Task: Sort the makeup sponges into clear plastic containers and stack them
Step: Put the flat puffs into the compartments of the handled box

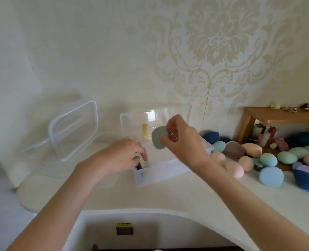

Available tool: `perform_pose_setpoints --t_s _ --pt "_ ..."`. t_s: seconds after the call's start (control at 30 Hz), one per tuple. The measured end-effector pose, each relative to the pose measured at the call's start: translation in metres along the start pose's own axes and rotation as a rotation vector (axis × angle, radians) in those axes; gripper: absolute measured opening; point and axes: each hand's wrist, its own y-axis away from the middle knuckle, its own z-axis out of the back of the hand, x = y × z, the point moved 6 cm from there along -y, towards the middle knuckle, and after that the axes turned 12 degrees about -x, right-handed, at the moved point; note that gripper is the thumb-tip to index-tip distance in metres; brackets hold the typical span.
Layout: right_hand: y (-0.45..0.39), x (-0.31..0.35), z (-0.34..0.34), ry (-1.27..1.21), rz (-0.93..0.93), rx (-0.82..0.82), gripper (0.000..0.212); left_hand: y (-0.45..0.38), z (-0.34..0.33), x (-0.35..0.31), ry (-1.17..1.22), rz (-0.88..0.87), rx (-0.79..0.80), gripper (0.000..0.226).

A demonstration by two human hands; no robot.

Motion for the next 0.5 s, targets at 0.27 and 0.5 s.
perform_pose_setpoints --t_s 0.27,0.5 --pt "0.034 0.014 -0.060 0.051 0.154 0.047 0.030 0.006 -0.005 0.008 -0.040 -0.006 0.049 0.029" --pt "0.023 0.006 -0.075 0.229 0.112 0.160 0.027 0.006 -0.002 0.008 -0.016 0.011 0.024 0.033"
